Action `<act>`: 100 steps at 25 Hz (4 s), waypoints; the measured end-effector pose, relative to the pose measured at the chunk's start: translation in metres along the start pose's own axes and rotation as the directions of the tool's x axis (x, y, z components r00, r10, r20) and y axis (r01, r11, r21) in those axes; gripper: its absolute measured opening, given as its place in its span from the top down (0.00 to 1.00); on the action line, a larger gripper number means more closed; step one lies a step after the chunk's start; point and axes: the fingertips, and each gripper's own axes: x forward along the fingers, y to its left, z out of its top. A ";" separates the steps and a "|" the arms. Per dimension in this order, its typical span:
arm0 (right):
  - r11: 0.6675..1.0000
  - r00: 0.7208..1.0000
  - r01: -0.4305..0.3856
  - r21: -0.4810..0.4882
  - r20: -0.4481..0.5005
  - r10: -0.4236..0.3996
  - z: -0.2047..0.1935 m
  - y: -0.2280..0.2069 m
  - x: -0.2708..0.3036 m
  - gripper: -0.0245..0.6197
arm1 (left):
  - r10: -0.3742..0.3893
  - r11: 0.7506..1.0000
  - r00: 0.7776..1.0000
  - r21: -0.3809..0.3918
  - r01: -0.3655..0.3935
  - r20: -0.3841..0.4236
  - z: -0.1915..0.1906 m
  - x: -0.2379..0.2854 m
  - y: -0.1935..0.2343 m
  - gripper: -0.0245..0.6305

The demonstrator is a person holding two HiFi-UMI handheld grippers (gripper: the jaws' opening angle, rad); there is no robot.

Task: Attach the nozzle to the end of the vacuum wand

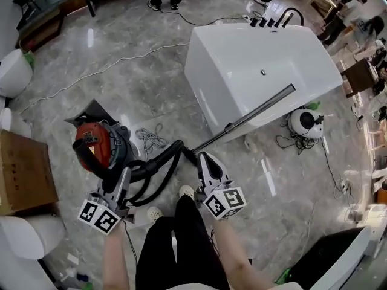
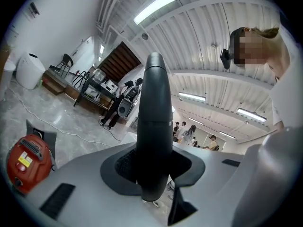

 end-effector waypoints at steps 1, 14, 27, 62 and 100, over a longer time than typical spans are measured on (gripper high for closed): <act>0.999 0.999 0.034 0.000 0.005 -0.034 0.000 -0.020 -0.001 0.94 | 0.001 1.000 1.000 -0.004 -0.001 -0.004 -0.003 0.007 0.002 0.75; 0.929 0.932 0.363 0.074 -0.033 -0.362 -0.040 -0.251 0.025 0.66 | 0.017 1.000 1.000 -0.019 -0.018 -0.014 -0.014 0.082 0.029 0.75; 0.857 0.861 0.504 0.109 -0.141 -0.488 -0.104 -0.378 0.064 0.57 | 0.031 0.998 0.999 -0.047 -0.030 0.015 -0.025 0.092 0.032 0.75; 0.895 0.894 0.445 0.040 -0.075 -0.441 -0.124 -0.338 0.068 0.70 | -0.040 0.998 0.999 0.046 0.040 -0.005 -0.018 0.090 0.028 0.75; 0.728 0.650 0.141 -0.671 -0.492 -0.580 -0.161 -0.345 -0.195 0.70 | 0.216 0.057 0.785 0.810 0.584 -0.581 -0.231 0.243 -0.049 0.76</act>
